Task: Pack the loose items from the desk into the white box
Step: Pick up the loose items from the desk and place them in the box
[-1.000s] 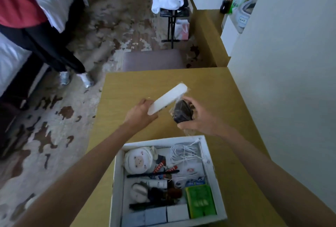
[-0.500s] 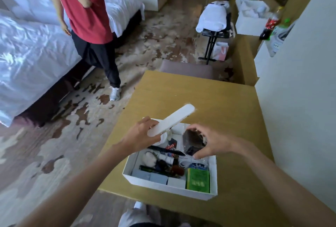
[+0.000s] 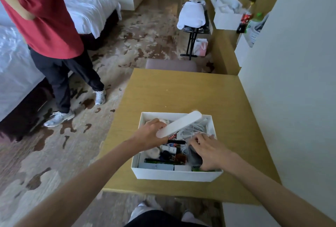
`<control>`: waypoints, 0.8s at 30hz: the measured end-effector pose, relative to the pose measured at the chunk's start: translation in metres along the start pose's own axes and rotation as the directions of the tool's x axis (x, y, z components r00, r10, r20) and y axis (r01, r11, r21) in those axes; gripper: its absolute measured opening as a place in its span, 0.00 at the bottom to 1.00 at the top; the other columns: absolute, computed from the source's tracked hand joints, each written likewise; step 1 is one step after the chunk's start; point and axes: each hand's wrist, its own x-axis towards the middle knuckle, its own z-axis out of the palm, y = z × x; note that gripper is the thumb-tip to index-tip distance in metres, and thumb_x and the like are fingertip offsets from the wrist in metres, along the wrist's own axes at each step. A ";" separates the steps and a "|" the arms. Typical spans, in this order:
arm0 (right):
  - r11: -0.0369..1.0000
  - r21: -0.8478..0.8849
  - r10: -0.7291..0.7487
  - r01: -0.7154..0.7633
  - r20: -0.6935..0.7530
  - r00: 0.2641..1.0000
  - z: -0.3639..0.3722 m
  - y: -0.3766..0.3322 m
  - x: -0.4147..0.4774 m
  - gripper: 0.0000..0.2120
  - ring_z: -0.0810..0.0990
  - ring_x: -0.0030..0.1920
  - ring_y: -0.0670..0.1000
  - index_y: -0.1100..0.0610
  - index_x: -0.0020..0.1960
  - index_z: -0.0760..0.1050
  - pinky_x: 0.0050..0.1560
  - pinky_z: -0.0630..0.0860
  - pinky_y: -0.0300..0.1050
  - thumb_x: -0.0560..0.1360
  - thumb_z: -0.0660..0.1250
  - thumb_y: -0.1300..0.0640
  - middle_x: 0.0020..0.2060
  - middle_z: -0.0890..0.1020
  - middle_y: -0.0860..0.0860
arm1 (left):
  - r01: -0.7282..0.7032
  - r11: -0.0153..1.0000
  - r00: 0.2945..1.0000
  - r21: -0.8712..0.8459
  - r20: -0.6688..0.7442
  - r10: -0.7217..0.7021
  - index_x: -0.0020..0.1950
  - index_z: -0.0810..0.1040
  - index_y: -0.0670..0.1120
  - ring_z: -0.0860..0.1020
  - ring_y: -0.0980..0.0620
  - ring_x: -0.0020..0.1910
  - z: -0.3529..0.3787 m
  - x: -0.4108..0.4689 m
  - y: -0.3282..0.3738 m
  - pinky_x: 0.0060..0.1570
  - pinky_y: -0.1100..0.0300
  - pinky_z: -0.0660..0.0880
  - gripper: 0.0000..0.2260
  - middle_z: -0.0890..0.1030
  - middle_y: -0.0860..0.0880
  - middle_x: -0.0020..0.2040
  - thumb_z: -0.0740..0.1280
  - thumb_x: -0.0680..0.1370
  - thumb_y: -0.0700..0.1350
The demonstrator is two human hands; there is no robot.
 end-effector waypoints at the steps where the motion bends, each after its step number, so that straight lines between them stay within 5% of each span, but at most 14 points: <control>1: 0.999 -0.045 -0.005 0.004 -0.007 1.000 0.005 -0.001 -0.001 0.42 0.64 0.65 0.61 0.52 0.72 0.53 0.64 0.66 0.57 0.65 0.70 0.47 0.67 0.60 0.56 | -0.002 1.000 1.000 0.006 0.006 0.002 0.65 0.73 0.47 0.75 0.49 0.54 0.000 0.001 -0.002 0.47 0.58 0.72 0.25 0.75 0.50 0.58 0.69 0.71 0.55; 7: 0.998 0.060 -0.014 0.003 0.194 0.981 0.012 0.004 0.001 0.36 0.55 0.73 0.60 0.47 0.75 0.49 0.69 0.62 0.56 0.74 0.66 0.52 0.75 0.52 0.54 | -0.055 0.997 0.989 0.046 0.139 0.049 0.68 0.71 0.50 0.74 0.47 0.60 0.007 -0.004 -0.009 0.58 0.50 0.73 0.26 0.74 0.50 0.63 0.69 0.72 0.55; 9: 0.977 0.204 -0.019 -0.057 0.352 0.936 0.000 0.011 0.003 0.38 0.52 0.76 0.58 0.41 0.76 0.45 0.70 0.61 0.56 0.74 0.64 0.42 0.77 0.48 0.50 | -0.087 0.995 0.983 0.048 0.165 0.078 0.68 0.71 0.50 0.73 0.48 0.59 0.010 -0.006 -0.012 0.57 0.50 0.73 0.25 0.74 0.50 0.61 0.69 0.73 0.55; 11: 0.929 0.352 -0.033 -0.114 0.385 0.922 -0.016 0.016 0.000 0.37 0.60 0.73 0.55 0.38 0.75 0.50 0.68 0.66 0.53 0.71 0.63 0.34 0.76 0.57 0.49 | -0.124 0.992 0.980 0.037 0.163 0.117 0.68 0.71 0.50 0.73 0.50 0.59 0.011 -0.007 -0.014 0.57 0.53 0.72 0.25 0.74 0.50 0.60 0.69 0.73 0.54; 14: 0.786 0.590 0.025 -0.186 0.270 0.963 -0.035 0.023 -0.012 0.36 0.73 0.65 0.51 0.48 0.72 0.64 0.62 0.73 0.48 0.69 0.67 0.34 0.66 0.72 0.44 | -0.167 0.986 0.970 -0.001 0.181 0.165 0.69 0.70 0.50 0.72 0.51 0.58 0.012 -0.010 -0.015 0.54 0.58 0.70 0.26 0.75 0.50 0.60 0.69 0.73 0.55; 19: 0.407 0.883 0.099 -0.231 0.209 0.973 -0.051 0.034 -0.028 0.32 0.77 0.59 0.41 0.48 0.65 0.69 0.57 0.75 0.37 0.66 0.75 0.39 0.62 0.74 0.40 | -0.201 0.979 0.957 -0.018 0.212 0.200 0.69 0.69 0.51 0.72 0.53 0.59 0.015 -0.018 -0.019 0.53 0.59 0.71 0.26 0.74 0.52 0.60 0.69 0.73 0.56; 22: 0.453 0.850 0.157 -0.270 0.222 0.962 -0.046 0.031 -0.028 0.34 0.77 0.58 0.46 0.47 0.73 0.63 0.54 0.74 0.38 0.71 0.73 0.44 0.58 0.73 0.44 | -0.251 0.967 0.929 0.042 0.291 0.229 0.69 0.69 0.51 0.72 0.53 0.60 0.020 -0.020 -0.021 0.55 0.58 0.72 0.27 0.74 0.52 0.62 0.69 0.73 0.56; 24: 0.557 0.789 0.176 -0.258 0.192 0.966 -0.039 0.027 -0.024 0.25 0.79 0.53 0.44 0.45 0.69 0.69 0.50 0.75 0.38 0.74 0.71 0.49 0.58 0.76 0.44 | -0.275 0.960 0.905 0.058 0.353 0.238 0.70 0.69 0.51 0.73 0.53 0.59 0.023 -0.019 -0.021 0.54 0.58 0.72 0.27 0.73 0.52 0.62 0.69 0.73 0.56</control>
